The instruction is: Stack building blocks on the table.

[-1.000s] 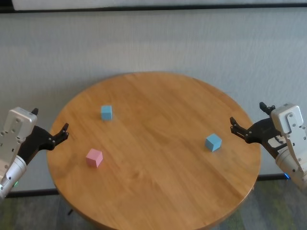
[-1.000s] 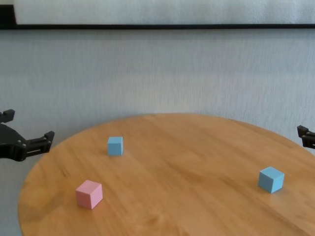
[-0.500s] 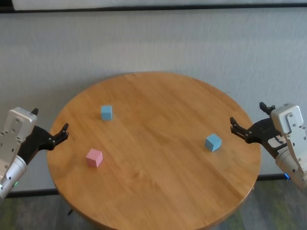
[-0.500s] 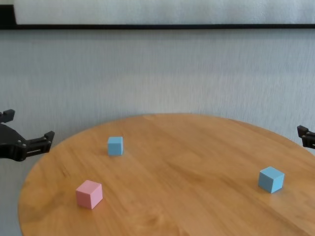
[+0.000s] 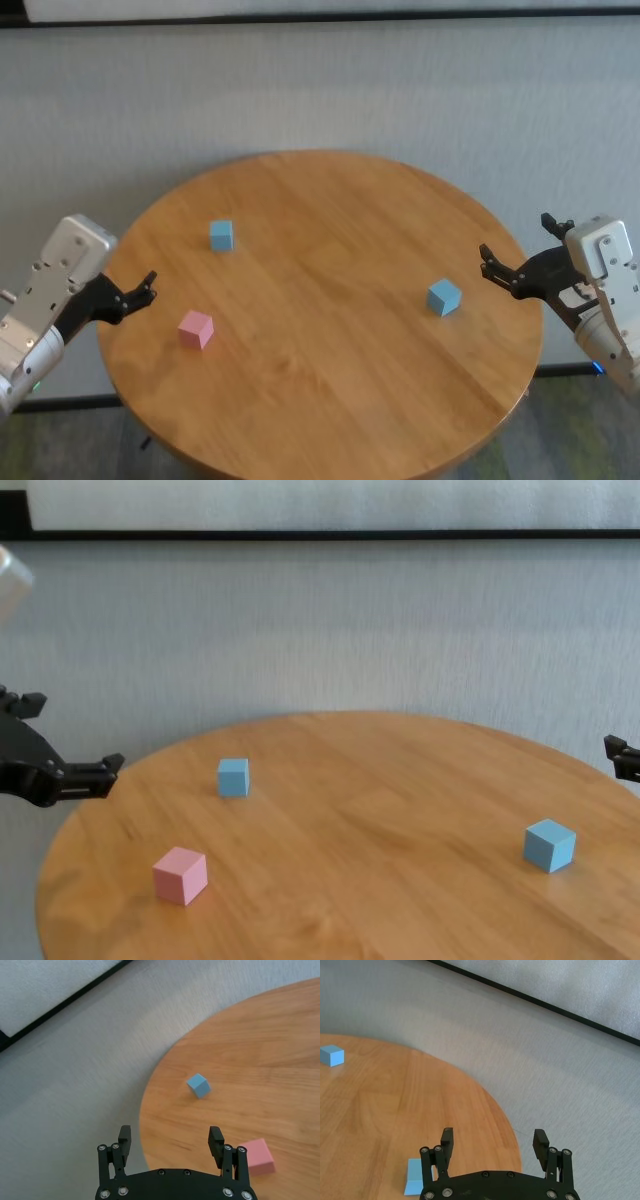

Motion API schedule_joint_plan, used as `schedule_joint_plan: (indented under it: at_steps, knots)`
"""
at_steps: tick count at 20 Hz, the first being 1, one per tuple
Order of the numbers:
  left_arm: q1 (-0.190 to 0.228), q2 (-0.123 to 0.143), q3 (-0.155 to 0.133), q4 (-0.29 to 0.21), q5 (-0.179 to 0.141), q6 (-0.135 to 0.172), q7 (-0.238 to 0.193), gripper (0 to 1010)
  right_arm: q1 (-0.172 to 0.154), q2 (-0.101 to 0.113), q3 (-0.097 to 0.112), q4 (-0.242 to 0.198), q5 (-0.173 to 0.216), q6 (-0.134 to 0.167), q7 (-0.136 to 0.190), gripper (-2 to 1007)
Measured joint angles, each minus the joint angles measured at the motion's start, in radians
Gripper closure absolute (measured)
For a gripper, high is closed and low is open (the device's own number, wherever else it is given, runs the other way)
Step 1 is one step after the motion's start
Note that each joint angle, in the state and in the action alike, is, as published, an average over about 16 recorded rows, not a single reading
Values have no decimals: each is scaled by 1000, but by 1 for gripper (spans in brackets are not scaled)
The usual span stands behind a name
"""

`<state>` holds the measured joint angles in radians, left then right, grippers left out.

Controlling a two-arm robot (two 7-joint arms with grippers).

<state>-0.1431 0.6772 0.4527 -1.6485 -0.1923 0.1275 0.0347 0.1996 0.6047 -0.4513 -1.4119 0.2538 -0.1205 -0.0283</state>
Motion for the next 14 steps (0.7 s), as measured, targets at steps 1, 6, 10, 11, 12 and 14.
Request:
schedule_joint_plan:
  at_steps: [1,6,10,11,12,14]
  knots:
    - [7,5,-1,-24,4,25,-1,9,0,0,0,0,0,0,0,0]
    - [33,7,-8,-103,1,133,-10,9,0,0,0,0,0,0,0,0]
    - [43,-8,-16,-129,-12,197,-24,9,0,0,0,0,0,0,0,0]
    - [43,-13,-17,-131,-16,211,-28,9,0,0,0,0,0,0,0,0]
    - [42,-18,-18,-130,-19,224,-32,9,0,0,0,0,0,0,0,0]
    - [37,-30,-19,-125,-25,247,-42,9,0,0,0,0,0,0,0,0]
